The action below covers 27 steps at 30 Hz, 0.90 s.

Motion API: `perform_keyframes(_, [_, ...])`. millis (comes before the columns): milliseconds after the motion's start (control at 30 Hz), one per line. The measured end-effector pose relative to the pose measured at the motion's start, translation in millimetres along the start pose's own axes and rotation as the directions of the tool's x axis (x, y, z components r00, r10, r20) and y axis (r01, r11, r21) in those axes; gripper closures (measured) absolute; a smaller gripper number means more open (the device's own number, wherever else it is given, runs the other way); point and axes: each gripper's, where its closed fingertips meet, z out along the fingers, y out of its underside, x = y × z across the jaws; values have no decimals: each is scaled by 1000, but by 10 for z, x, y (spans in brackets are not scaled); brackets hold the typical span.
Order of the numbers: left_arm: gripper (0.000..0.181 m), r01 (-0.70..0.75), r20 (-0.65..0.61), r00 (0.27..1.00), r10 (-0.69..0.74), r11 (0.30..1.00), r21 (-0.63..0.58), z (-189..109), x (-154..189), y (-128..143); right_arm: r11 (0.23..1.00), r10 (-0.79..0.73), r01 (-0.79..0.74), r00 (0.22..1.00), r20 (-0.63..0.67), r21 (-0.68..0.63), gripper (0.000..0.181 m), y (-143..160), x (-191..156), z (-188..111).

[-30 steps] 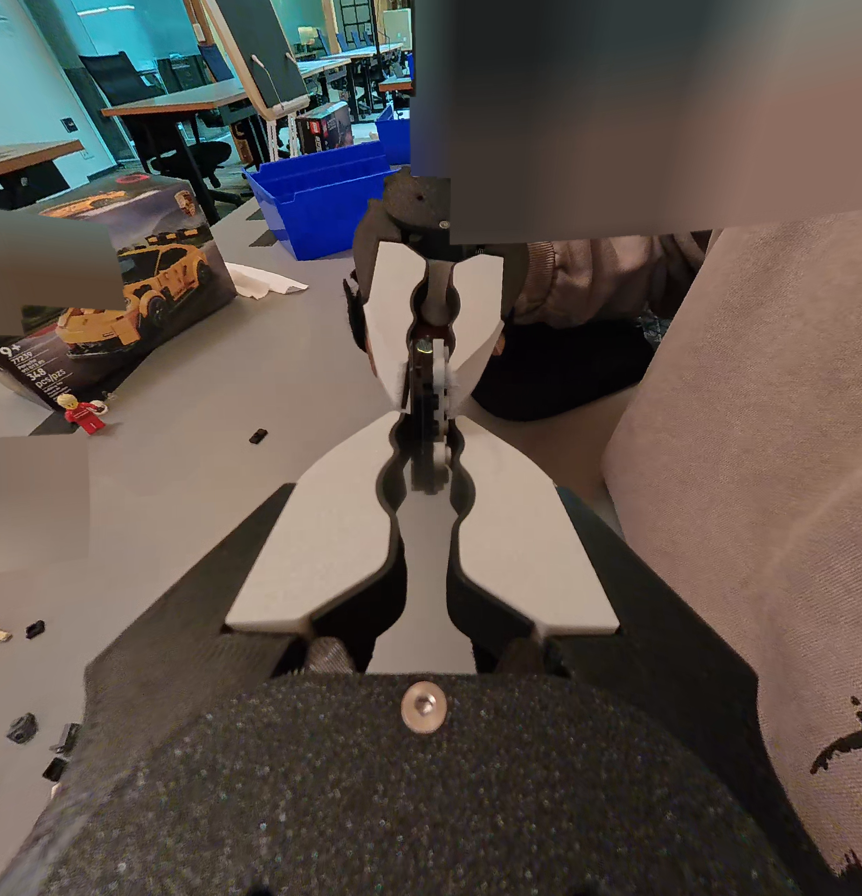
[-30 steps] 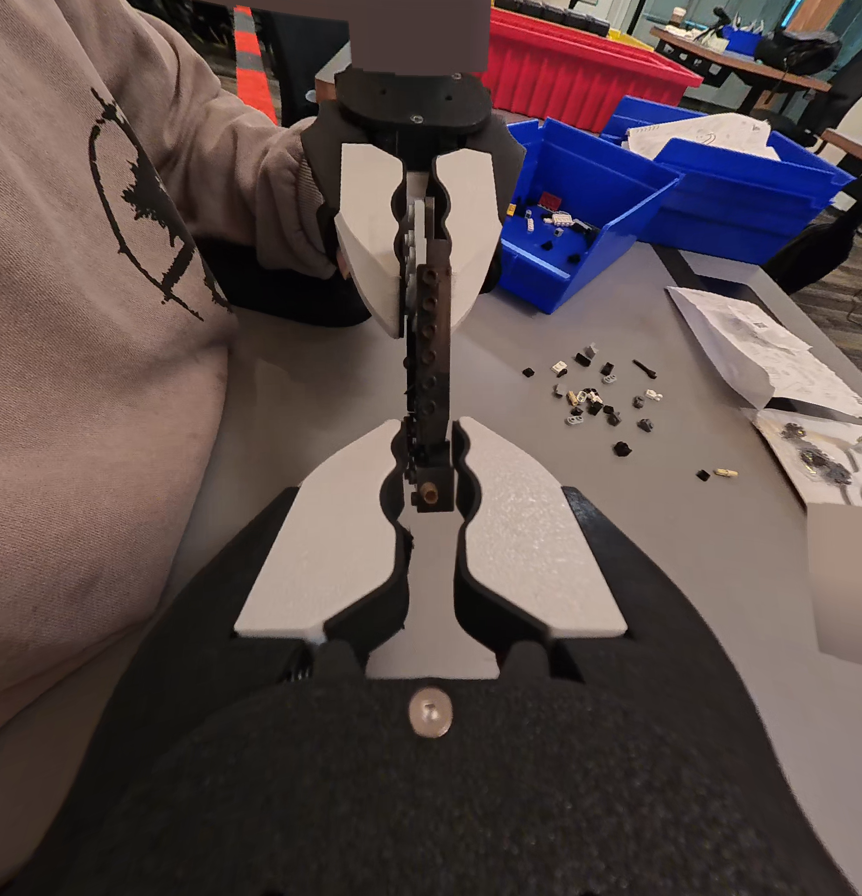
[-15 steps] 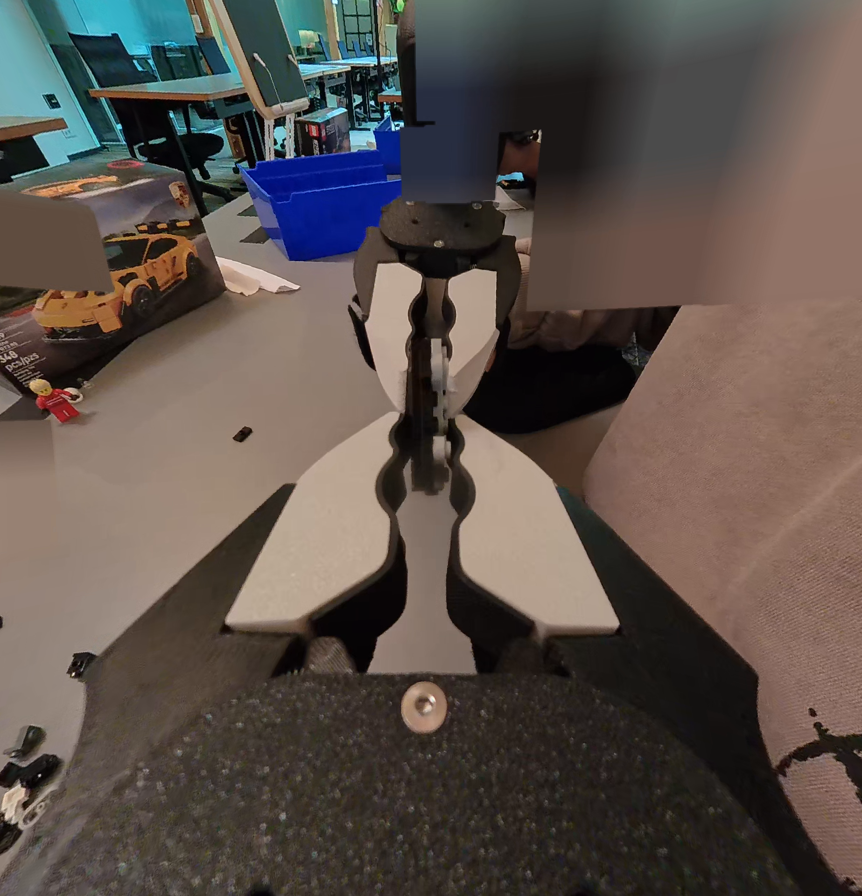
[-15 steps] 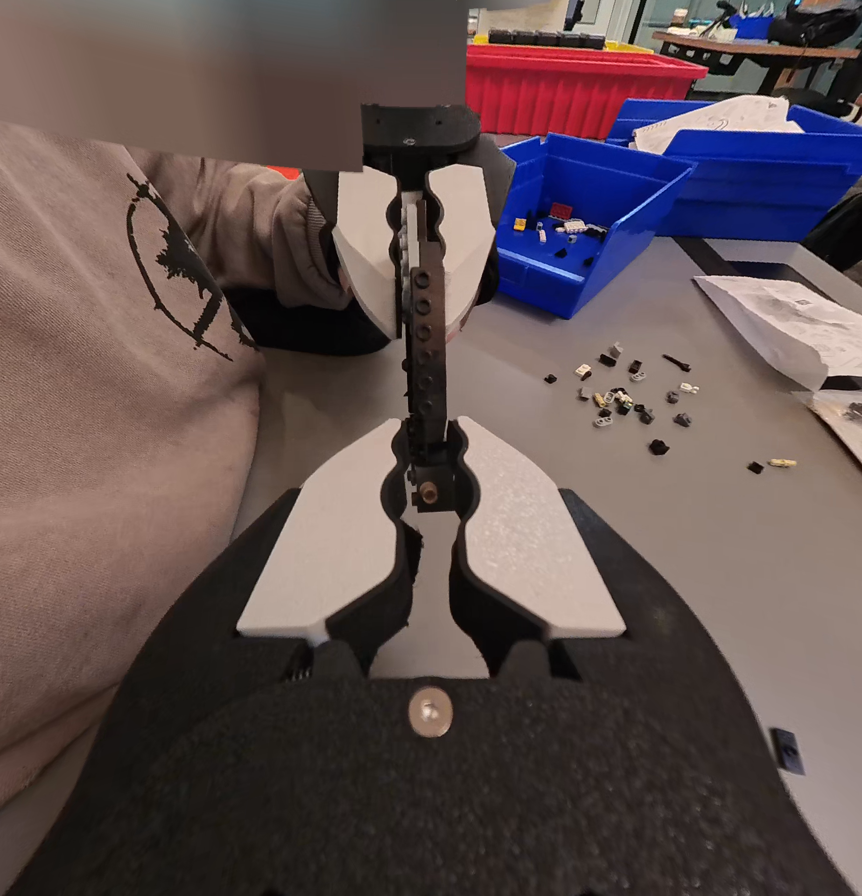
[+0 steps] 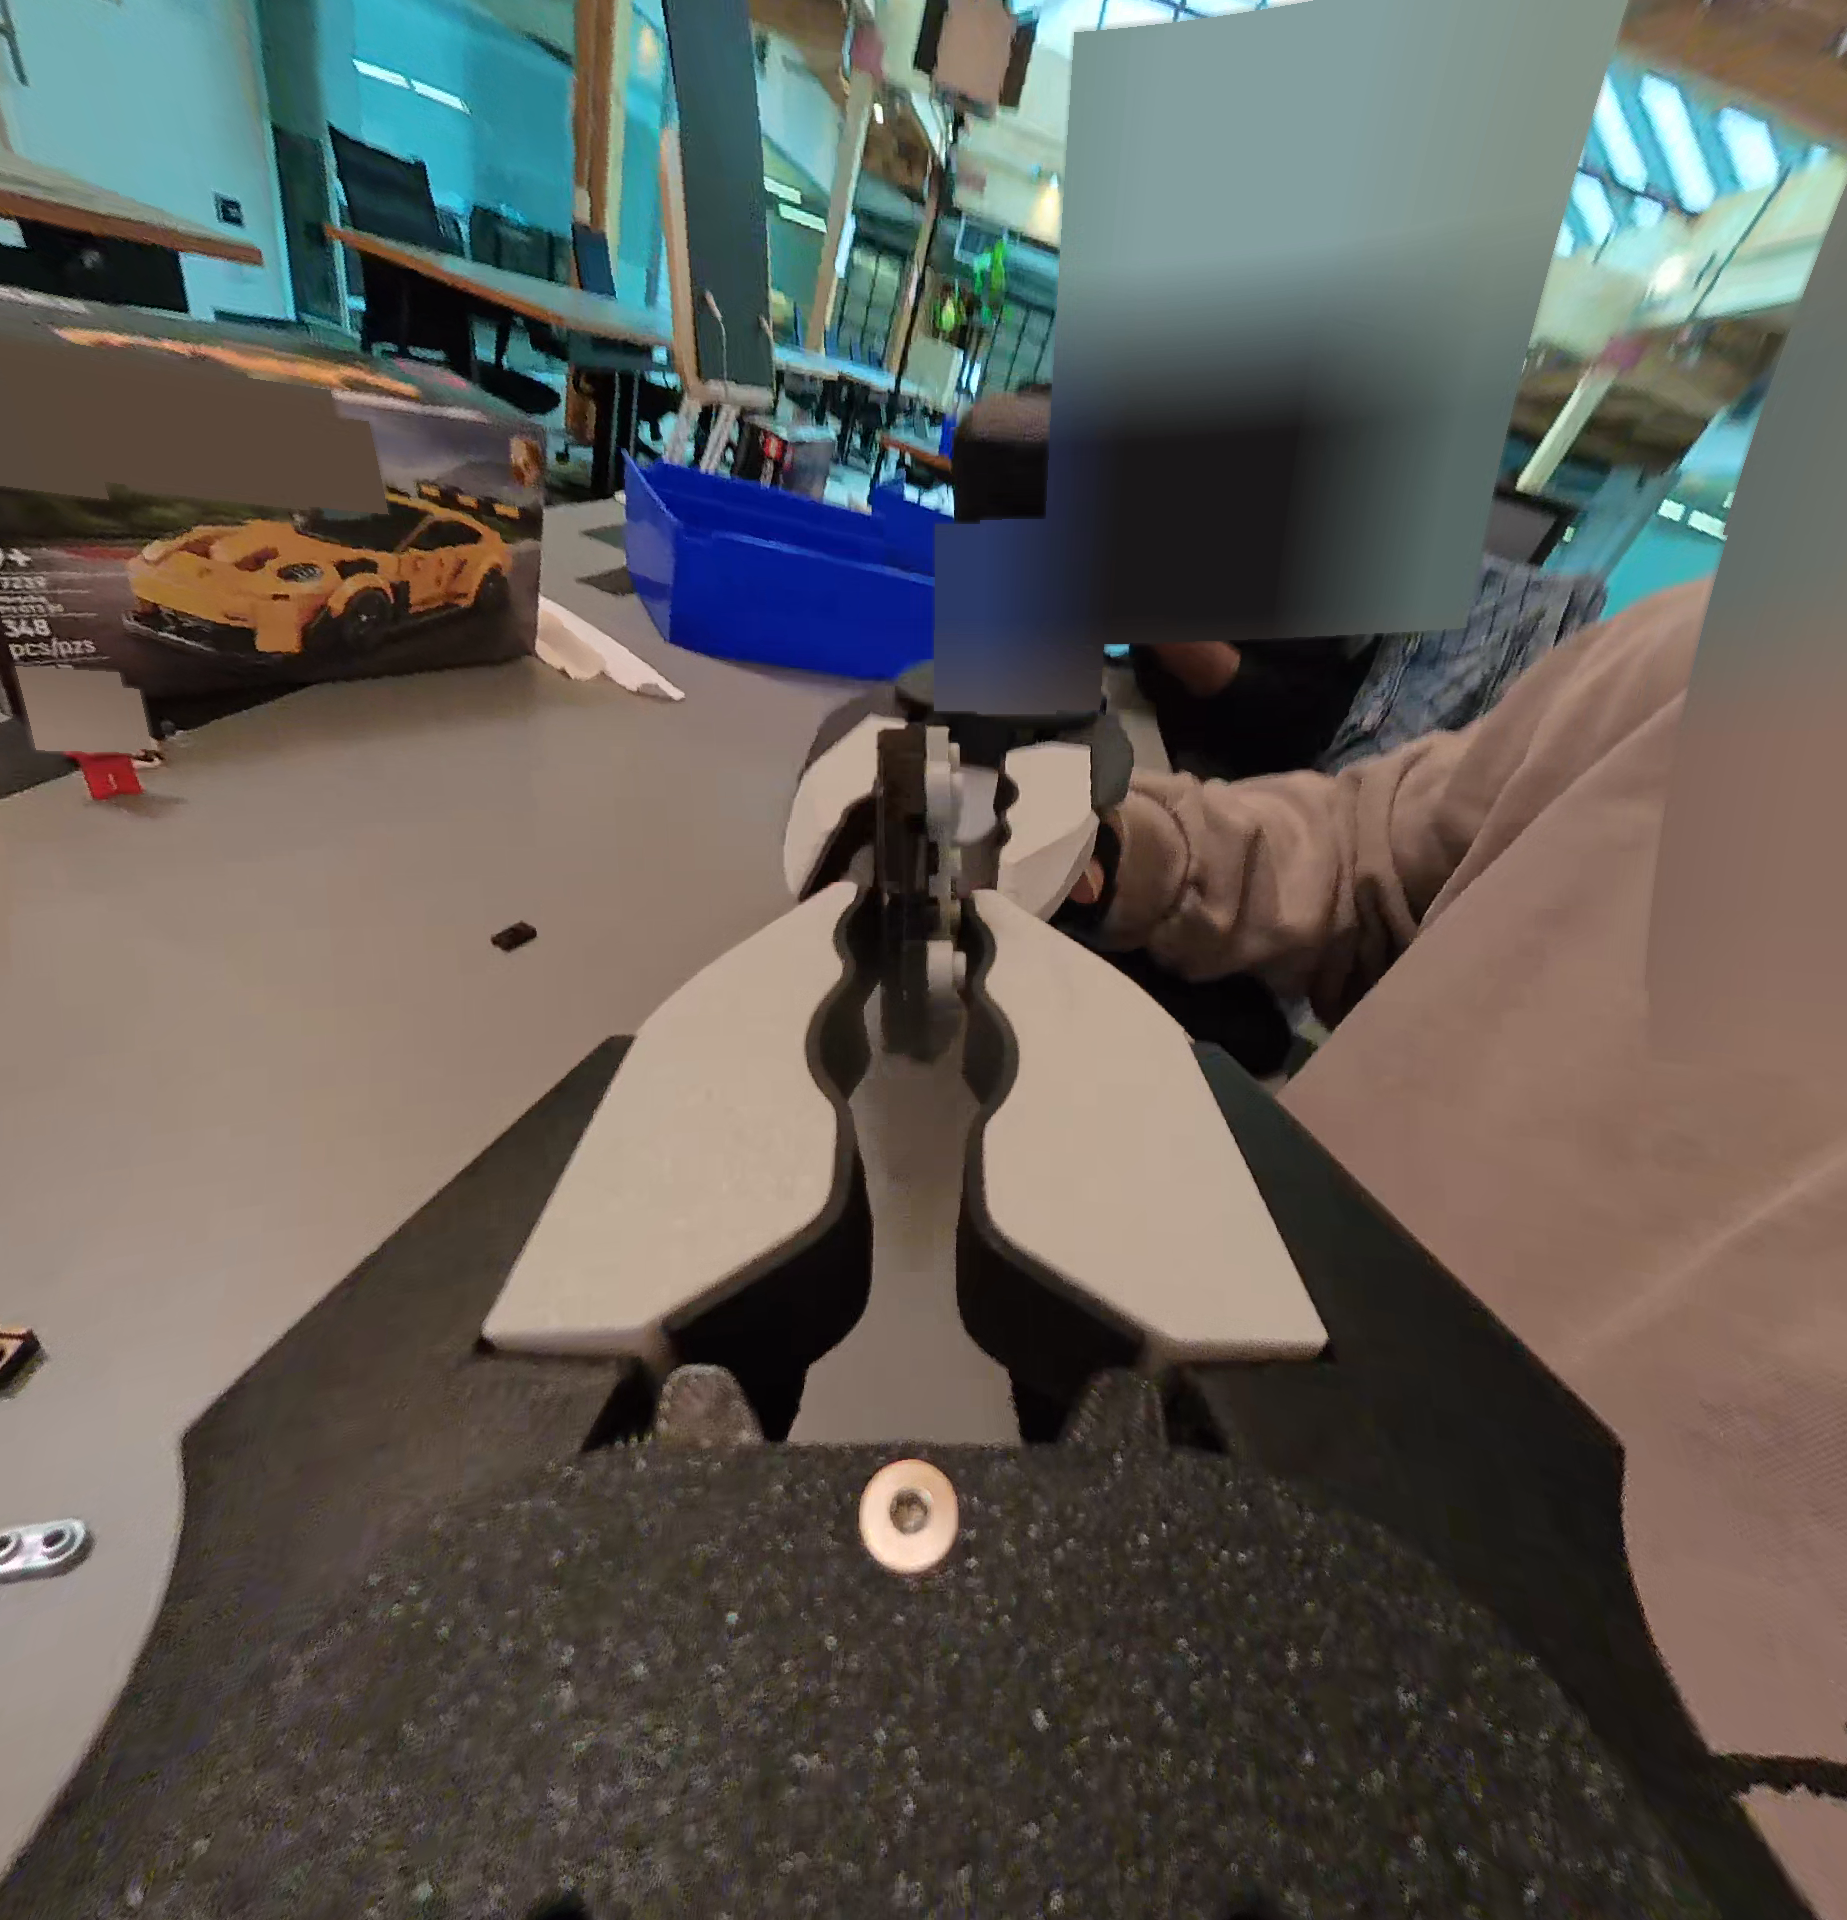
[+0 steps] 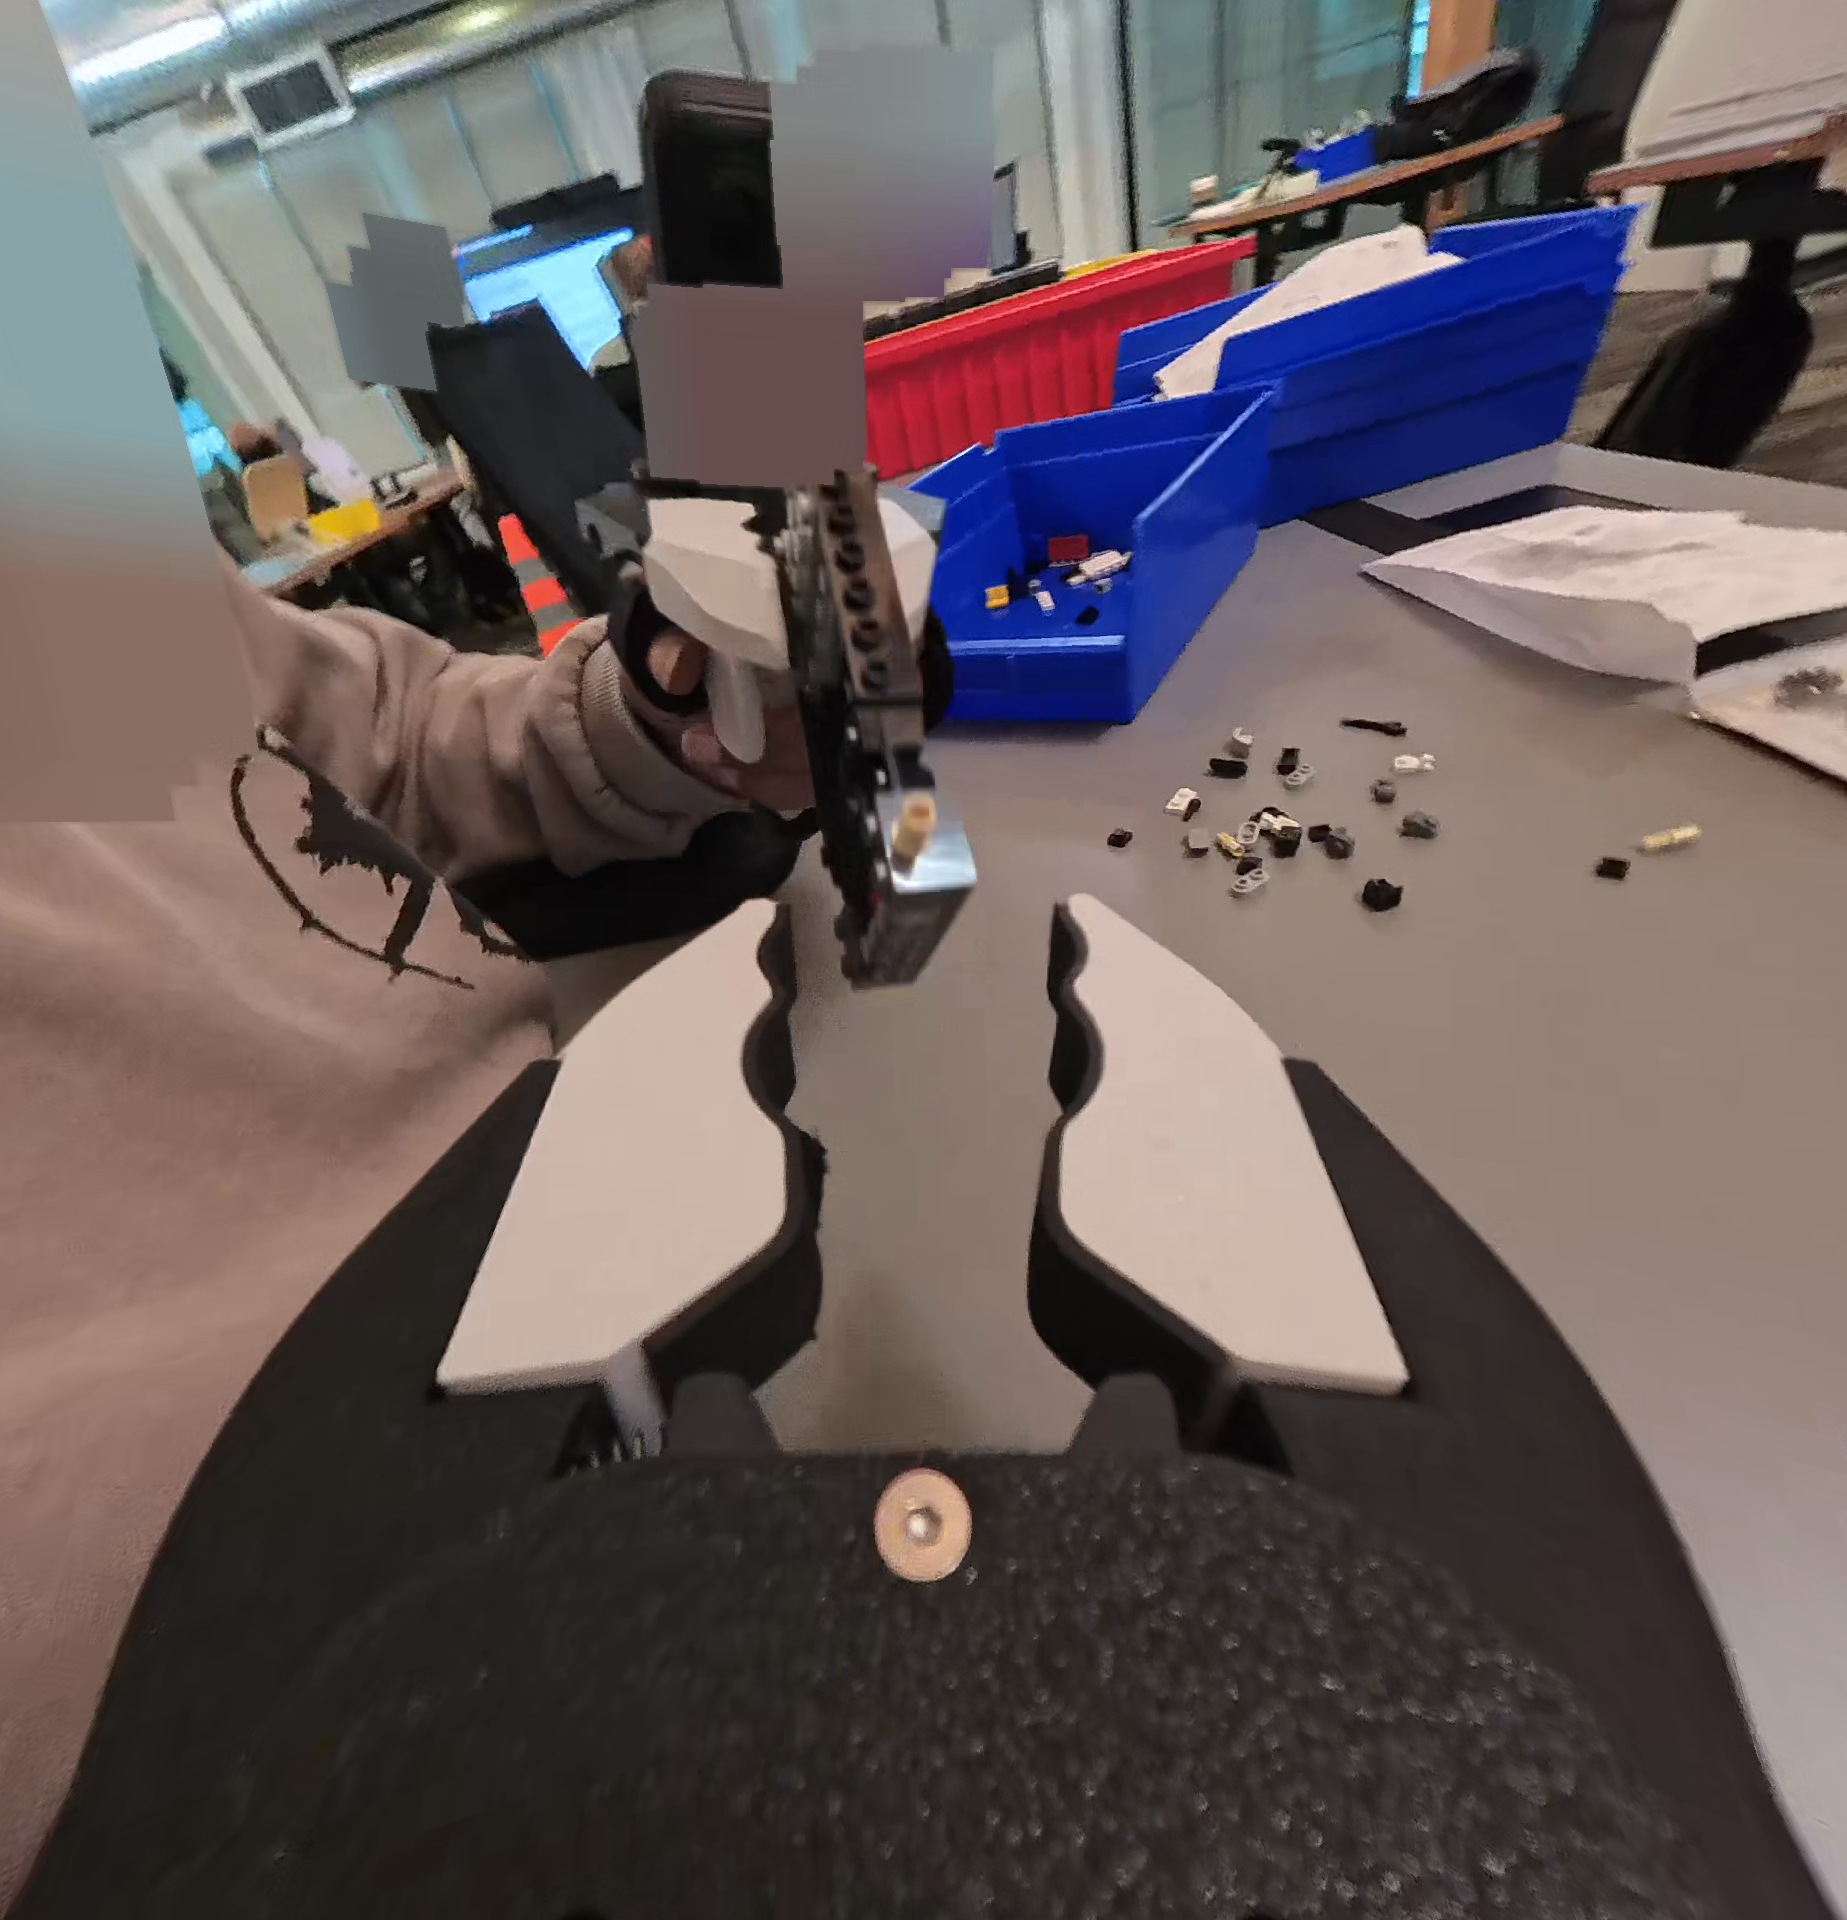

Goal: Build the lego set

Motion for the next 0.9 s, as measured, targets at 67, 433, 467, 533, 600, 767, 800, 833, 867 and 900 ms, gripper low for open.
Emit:
perform_keyframes(67, [167,20,2,1000,-20,999,44,-16,-13,-57,998,51,-51,998,-22,28,135,-12,-17,35])
perform_keyframes(433, [166,23,-12,1000,-22,995,98,26,83,-123,979,136,-140,990,39,145,160,-177,-157,174])
perform_keyframes(467, [167,30,-10,1000,-29,994,104,33,86,-128,979,127,-132,991,41,153,161,-185,-164,163])
perform_keyframes(533, [167,47,-4,999,-47,992,115,47,88,-137,982,99,-103,994,33,159,163,-199,-175,139])
perform_keyframes(600, [167,80,-4,997,-80,988,133,55,83,-152,980,106,-113,993,50,161,164,-216,-196,124])
perform_keyframes(767, [167,147,-10,989,-147,979,145,62,58,-145,974,151,-163,985,83,159,165,-205,-201,121])
perform_keyframes(800, [167,155,-13,988,-155,977,147,61,59,-150,972,159,-172,983,91,162,165,-208,-203,123])
perform_keyframes(833, [167,165,-17,986,-164,975,151,58,57,-159,968,177,-193,979,104,163,165,-215,-200,128])
perform_keyframes(867, [167,176,-20,984,-174,972,156,55,52,-166,963,195,-213,974,120,165,165,-224,-198,131])
perform_keyframes(900, [167,186,-30,982,-184,969,164,53,56,-177,960,195,-217,971,139,174,165,-236,-209,129])
